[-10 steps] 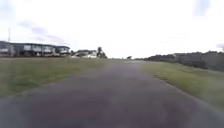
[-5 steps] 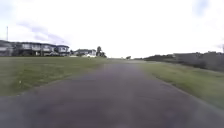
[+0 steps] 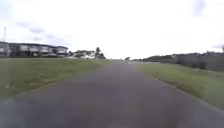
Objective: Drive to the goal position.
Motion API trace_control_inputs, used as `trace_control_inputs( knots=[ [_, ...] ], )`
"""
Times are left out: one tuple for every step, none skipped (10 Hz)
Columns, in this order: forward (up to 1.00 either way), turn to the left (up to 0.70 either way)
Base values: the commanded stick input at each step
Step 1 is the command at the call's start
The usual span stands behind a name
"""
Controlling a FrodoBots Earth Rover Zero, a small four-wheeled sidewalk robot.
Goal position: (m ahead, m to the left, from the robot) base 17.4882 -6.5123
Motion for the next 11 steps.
trace_control_inputs(
  knots=[
    [0.70,0.00],
    [0.70,0.00],
    [0.70,0.00],
    [0.70,0.00],
    [0.70,0.00],
    [0.70,0.00],
    [0.70,0.00],
    [0.70,0.00],
    [0.70,0.00],
    [0.70,0.00],
    [0.70,0.00]
  ],
)
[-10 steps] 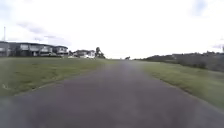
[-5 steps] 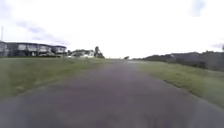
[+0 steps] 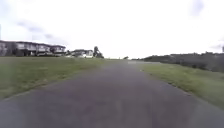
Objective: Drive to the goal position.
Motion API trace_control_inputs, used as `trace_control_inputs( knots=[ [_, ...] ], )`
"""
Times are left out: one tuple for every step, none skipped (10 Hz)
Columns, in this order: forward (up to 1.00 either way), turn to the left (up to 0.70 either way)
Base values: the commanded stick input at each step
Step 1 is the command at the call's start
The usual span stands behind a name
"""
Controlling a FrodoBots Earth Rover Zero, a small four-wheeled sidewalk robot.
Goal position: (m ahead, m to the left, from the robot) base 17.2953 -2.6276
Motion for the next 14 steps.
trace_control_inputs(
  knots=[
    [0.70,0.00],
    [0.70,0.00],
    [0.70,0.00],
    [0.70,0.00],
    [0.70,0.00],
    [0.70,0.00],
    [0.70,0.00],
    [0.70,0.03],
    [0.70,0.07],
    [0.70,0.10],
    [0.70,0.06],
    [0.70,0.02],
    [0.70,0.02],
    [0.70,0.02]
  ],
)
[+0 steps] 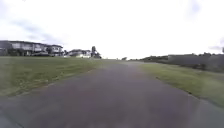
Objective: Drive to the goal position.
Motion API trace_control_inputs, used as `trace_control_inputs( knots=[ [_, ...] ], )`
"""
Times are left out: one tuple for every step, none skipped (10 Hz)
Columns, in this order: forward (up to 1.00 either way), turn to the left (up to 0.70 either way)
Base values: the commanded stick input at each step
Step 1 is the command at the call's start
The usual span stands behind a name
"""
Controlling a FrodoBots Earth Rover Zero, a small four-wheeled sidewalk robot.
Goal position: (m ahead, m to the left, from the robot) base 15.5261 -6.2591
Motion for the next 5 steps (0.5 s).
trace_control_inputs(
  knots=[
    [0.70,0.02],
    [0.70,0.02],
    [0.70,0.02],
    [0.70,0.02],
    [0.70,0.02]
  ],
)
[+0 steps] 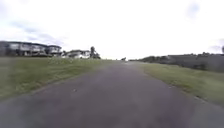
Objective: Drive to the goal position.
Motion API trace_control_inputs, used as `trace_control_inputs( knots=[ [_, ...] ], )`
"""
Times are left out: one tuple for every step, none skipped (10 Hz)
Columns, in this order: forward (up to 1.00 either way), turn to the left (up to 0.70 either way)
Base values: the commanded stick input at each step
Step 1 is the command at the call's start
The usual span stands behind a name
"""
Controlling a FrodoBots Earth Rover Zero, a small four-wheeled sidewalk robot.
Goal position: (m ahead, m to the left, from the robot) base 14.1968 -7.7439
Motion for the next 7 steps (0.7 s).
trace_control_inputs(
  knots=[
    [0.70,0.02],
    [0.70,0.02],
    [0.70,0.02],
    [0.70,0.02],
    [0.70,0.02],
    [0.70,0.02],
    [0.70,0.02]
  ],
)
